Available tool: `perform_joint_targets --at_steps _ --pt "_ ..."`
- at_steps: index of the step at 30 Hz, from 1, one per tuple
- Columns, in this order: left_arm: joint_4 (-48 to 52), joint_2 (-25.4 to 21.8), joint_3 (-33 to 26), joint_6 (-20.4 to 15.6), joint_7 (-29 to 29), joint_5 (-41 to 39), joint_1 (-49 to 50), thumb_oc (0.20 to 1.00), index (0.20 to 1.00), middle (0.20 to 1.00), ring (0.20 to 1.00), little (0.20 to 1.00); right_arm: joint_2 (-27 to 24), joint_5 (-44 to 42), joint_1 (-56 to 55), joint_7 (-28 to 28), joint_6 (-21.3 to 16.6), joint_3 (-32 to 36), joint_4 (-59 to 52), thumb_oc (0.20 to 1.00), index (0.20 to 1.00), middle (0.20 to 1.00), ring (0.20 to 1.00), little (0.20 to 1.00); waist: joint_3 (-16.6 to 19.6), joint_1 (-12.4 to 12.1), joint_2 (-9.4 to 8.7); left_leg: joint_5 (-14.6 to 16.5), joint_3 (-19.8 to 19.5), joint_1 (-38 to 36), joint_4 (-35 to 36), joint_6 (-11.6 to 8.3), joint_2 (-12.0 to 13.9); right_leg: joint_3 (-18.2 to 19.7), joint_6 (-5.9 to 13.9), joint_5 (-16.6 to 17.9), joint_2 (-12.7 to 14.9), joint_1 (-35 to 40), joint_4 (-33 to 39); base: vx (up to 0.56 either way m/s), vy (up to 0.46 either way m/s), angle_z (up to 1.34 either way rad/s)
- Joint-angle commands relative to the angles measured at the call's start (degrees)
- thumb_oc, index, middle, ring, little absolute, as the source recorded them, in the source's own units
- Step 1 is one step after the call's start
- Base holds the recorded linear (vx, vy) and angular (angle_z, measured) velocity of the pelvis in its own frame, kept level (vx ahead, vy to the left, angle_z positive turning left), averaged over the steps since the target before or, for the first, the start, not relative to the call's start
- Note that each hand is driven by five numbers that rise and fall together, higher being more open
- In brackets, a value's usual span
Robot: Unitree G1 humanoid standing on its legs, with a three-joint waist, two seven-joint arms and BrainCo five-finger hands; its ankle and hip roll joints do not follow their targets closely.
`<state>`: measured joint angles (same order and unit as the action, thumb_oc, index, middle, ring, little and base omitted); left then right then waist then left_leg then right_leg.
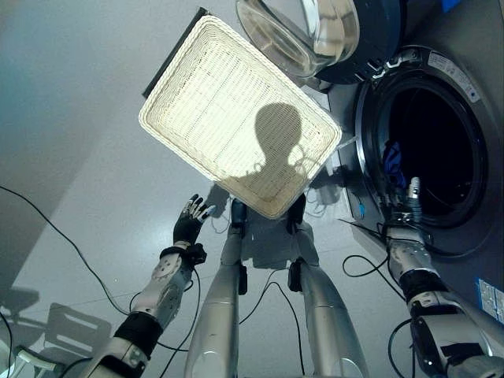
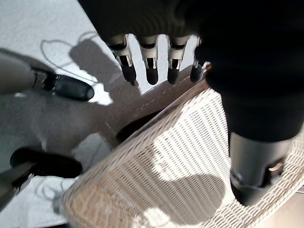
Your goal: Put the clothes into the washing machine.
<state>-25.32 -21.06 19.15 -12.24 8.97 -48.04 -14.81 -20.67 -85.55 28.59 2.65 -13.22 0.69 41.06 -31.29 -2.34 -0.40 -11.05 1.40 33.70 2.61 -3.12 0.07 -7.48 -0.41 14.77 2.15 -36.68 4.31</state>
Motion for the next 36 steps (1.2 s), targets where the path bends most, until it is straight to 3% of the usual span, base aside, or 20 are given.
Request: perform_joint_targets --at_steps 1,7,12,18,19,20,22,26,28,34,36 --pt "-2.7 0.2 -0.8 -3.1 0.0 3.9 0.9 1.0 1.0 1.0 1.0 1.0 -1.8 13.1 -3.0 -2.6 -0.8 -2.4 -4.7 1.0 1.0 1.0 1.0 1.0 1.5 -0.1 0.64 -0.8 0.0 1.2 1.5 0.67 -2.1 -5.0 5.26 -2.4 1.3 0.8 -6.3 -0.04 0.047 0.01" --pt "-11.9 1.5 -1.5 -3.5 -3.6 7.1 0.9 1.0 1.0 1.0 1.0 1.0 -0.4 21.8 -5.7 -8.8 2.6 -6.2 -1.6 1.0 1.0 1.0 1.0 1.0 1.5 0.2 0.28 -0.6 0.4 -1.9 1.5 0.41 -1.7 -4.9 4.92 -3.4 1.1 3.4 -6.9 -0.04 0.057 0.01" --pt "-22.5 2.6 -3.1 -2.4 -7.3 10.3 1.0 1.0 1.0 1.0 1.0 1.0 1.8 23.1 -7.8 -12.9 3.6 -5.8 6.7 1.0 1.0 1.0 1.0 1.0 1.5 0.0 0.06 0.5 -0.1 -7.0 1.1 0.48 -1.5 -4.5 4.58 -5.2 0.9 7.9 -7.9 -0.05 0.041 0.0" --pt "-31.4 3.7 -5.6 -1.7 -10.8 13.1 2.0 1.0 1.0 1.0 1.0 1.0 3.7 33.5 -10.7 -12.6 2.2 -6.7 15.7 1.0 1.0 1.0 1.0 1.0 1.5 -0.3 0.17 2.6 -0.4 -14.7 -0.1 0.53 -1.2 -4.2 4.2 -7.8 1.0 15.5 -8.9 -0.03 0.016 0.01" --pt "-33.2 4.4 -6.5 -1.4 -12.1 14.5 3.3 1.0 1.0 1.0 1.0 1.0 4.2 41.0 -12.5 -11.4 1.3 -8.6 17.9 1.0 1.0 1.0 1.0 1.0 3.6 -0.4 0.3 3.3 -0.1 -16.7 -0.3 0.55 -1.0 -4.4 4.07 -8.9 1.1 17.8 -8.8 0.0 0.0 0.0" --pt "-33.3 4.4 -6.6 -1.5 -12.3 14.6 3.4 1.0 1.0 1.0 1.0 1.0 4.2 41.4 -12.6 -11.3 1.2 -8.7 18.0 1.0 1.0 1.0 1.0 1.0 3.8 -0.4 0.31 3.2 -0.1 -16.6 -0.4 0.56 -1.0 -4.4 4.06 -8.8 1.1 17.8 -8.7 0.06 0.009 0.03" --pt "-36.2 5.1 -6.5 -2.9 -13.6 18.3 4.9 1.0 1.0 1.0 1.0 1.0 4.1 52.2 -14.5 -10.4 0.5 -11.9 22.0 1.0 1.0 1.0 1.0 1.0 7.2 -0.8 0.63 4.4 0.1 -19.6 -0.6 0.45 -0.6 -4.8 3.89 -10.5 1.3 21.5 -8.5 0.06 -0.007 0.01" --pt "-38.5 6.4 -4.3 -4.8 -13.8 24.9 6.4 1.0 1.0 1.0 1.0 1.0 4.7 62.3 -16.4 -8.4 1.3 -15.2 25.4 1.0 1.0 1.0 1.0 1.0 12.0 -0.9 0.54 5.5 -0.3 -23.2 -0.7 0.65 -1.0 -5.2 3.76 -11.5 1.3 26.7 -7.1 0.09 -0.008 0.07" --pt "-40.0 7.8 -1.9 -4.9 -15.0 29.5 7.9 1.0 1.0 1.0 1.0 1.0 5.5 70.6 -17.9 -6.7 -0.1 -18.0 26.9 1.0 1.0 1.0 1.0 1.0 15.4 -1.0 0.02 7.0 -1.1 -25.6 -2.2 1.02 -1.6 -4.6 3.27 -12.3 1.1 30.3 -6.3 0.18 -0.025 0.1" --pt "-42.2 9.1 0.3 -1.8 -14.2 33.5 9.1 1.0 1.0 1.0 1.0 1.0 7.0 70.3 -20.1 -15.7 8.0 -20.5 28.3 1.0 1.0 1.0 1.0 1.0 22.7 -0.8 -0.41 9.6 -2.0 -31.0 -2.7 2.07 -2.6 -3.2 2.9 -13.6 0.3 36.1 -4.9 0.17 0.008 0.12" --pt "-42.5 9.3 0.0 -1.0 -14.7 33.2 9.4 1.0 1.0 1.0 1.0 1.0 7.1 70.0 -20.5 -16.7 8.5 -20.4 28.5 1.0 1.0 1.0 1.0 1.0 23.5 -0.8 -0.44 9.8 -2.0 -31.7 -2.4 2.13 -2.7 -3.2 2.92 -13.7 0.2 36.7 -4.6 0.09 0.002 0.03"
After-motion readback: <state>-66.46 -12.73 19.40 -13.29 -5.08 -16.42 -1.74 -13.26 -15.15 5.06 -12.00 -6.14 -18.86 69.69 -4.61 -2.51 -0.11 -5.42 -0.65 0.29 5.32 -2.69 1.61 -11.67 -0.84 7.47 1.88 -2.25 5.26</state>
